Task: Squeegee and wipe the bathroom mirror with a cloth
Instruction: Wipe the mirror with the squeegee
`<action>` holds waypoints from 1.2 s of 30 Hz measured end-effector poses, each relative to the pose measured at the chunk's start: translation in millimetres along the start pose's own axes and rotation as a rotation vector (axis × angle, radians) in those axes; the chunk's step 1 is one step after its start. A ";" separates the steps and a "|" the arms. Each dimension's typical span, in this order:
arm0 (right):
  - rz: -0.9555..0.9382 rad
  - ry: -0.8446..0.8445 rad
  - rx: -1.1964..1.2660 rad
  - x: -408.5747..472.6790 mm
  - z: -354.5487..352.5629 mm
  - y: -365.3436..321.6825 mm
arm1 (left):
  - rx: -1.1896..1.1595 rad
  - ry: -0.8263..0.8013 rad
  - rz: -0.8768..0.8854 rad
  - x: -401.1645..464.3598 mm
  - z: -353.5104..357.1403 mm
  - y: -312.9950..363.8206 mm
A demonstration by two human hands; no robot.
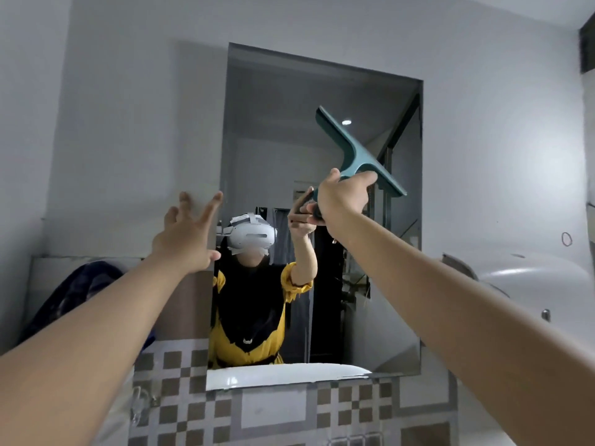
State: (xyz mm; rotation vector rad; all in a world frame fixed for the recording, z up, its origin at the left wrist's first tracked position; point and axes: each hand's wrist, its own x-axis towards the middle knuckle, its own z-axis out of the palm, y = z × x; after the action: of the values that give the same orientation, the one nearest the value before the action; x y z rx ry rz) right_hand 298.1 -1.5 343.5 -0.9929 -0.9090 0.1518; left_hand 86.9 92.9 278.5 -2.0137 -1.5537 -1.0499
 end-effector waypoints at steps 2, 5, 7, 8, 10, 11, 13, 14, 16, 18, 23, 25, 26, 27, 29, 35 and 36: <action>0.002 -0.033 0.040 -14.2 17.4 -0.3 | 0.000 0.000 0.001 -1.3 -0.9 0.5; -0.027 -0.107 0.077 -38.9 43.5 -1.8 | -0.009 -0.014 0.001 -2.6 -1.6 1.6; -0.063 -0.162 0.075 -53.2 60.1 0.0 | -0.013 -0.011 0.000 -3.0 -2.0 2.5; -0.073 -0.182 0.071 -57.5 67.7 2.4 | -0.014 -0.009 -0.001 -3.1 -2.0 2.7; -0.090 -0.188 0.049 -62.5 78.3 6.9 | -0.020 -0.015 -0.009 -3.1 -2.1 2.8; -0.110 -0.178 0.025 -63.0 80.5 9.5 | -0.024 -0.021 -0.011 -3.3 -2.4 2.6; -0.175 -0.165 -0.040 -62.1 78.9 17.5 | -0.033 -0.036 -0.002 -3.0 -3.0 1.3; -0.221 -0.182 -0.088 -62.0 76.3 23.0 | -0.042 -0.044 0.009 -3.0 -3.5 0.6; -0.334 -0.247 -0.210 -63.3 67.7 34.4 | -0.059 -0.048 0.024 -3.5 -3.2 -0.5; -0.428 -0.275 -0.306 -62.4 57.2 41.3 | -0.072 -0.024 0.033 -7.2 -1.0 -1.9; -0.575 -0.218 -0.431 -41.1 29.5 38.9 | -0.096 0.000 0.136 -29.7 14.8 -14.7; -0.607 -0.207 -0.443 -31.8 17.8 36.1 | -0.061 -0.026 0.159 -35.7 20.5 -19.2; -0.624 -0.206 -0.444 -27.0 12.4 35.3 | -0.051 -0.029 0.162 -36.8 22.2 -20.1; -0.642 -0.207 -0.447 -21.9 7.3 34.7 | -0.052 -0.033 0.163 -37.2 22.9 -20.5; -0.670 -0.213 -0.462 -11.0 -3.3 33.8 | -0.061 -0.054 0.166 -36.7 23.7 -21.7; -0.718 -0.208 -0.528 20.7 -43.2 38.2 | -0.067 -0.108 0.150 -38.3 25.7 -22.7; -0.723 -0.214 -0.534 24.9 -50.6 39.0 | -0.064 -0.111 0.147 -38.0 25.5 -21.9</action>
State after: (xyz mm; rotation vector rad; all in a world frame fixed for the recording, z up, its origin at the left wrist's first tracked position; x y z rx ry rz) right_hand 361.2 -0.3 316.6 -1.0799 -1.4973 -0.6358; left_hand 70.5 92.6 230.5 -2.2267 -1.4151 -0.9574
